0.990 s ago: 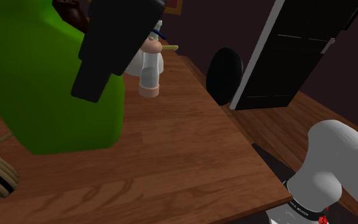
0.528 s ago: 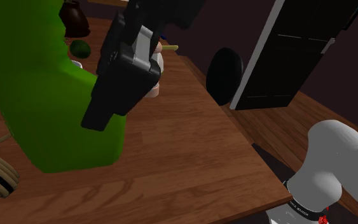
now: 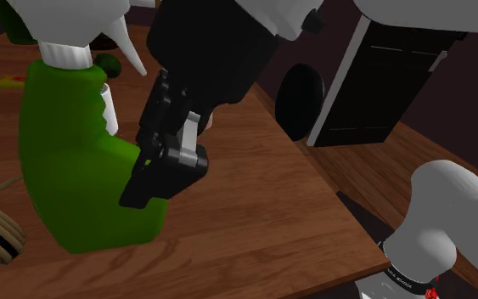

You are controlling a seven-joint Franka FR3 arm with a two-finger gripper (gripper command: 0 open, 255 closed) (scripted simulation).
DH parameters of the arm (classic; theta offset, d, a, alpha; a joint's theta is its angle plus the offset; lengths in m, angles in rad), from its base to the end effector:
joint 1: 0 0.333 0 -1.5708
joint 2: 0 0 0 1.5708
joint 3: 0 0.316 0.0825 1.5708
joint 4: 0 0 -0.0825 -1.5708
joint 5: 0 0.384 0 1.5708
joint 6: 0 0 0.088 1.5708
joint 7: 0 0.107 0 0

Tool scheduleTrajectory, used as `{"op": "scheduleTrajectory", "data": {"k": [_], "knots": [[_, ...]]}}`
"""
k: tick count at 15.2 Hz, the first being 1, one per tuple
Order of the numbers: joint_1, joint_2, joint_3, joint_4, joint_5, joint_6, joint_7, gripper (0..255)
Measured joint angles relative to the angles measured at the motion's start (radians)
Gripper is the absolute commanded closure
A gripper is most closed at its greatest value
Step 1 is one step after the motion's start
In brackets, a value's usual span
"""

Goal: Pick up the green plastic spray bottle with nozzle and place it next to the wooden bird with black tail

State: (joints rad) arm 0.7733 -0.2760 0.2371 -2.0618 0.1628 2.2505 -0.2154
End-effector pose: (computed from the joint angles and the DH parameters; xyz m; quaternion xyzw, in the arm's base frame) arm 0.2592 0.4452 0.5977 -0.8141 -0.5329 -0.1935 0.1258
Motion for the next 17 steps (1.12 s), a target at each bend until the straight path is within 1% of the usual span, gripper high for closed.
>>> {"op": "scheduleTrajectory", "data": {"k": [8, 15, 16, 17], "knots": [[0.005, 0.008, 0.005, -0.099, 0.009, 0.107, -0.010, 255], [0.005, 0.010, 0.005, -0.109, 0.011, 0.119, -0.013, 255], [0.005, 0.010, 0.005, -0.109, 0.011, 0.119, -0.013, 0], [0.005, 0.010, 0.005, -0.109, 0.011, 0.119, -0.013, 0]]}}
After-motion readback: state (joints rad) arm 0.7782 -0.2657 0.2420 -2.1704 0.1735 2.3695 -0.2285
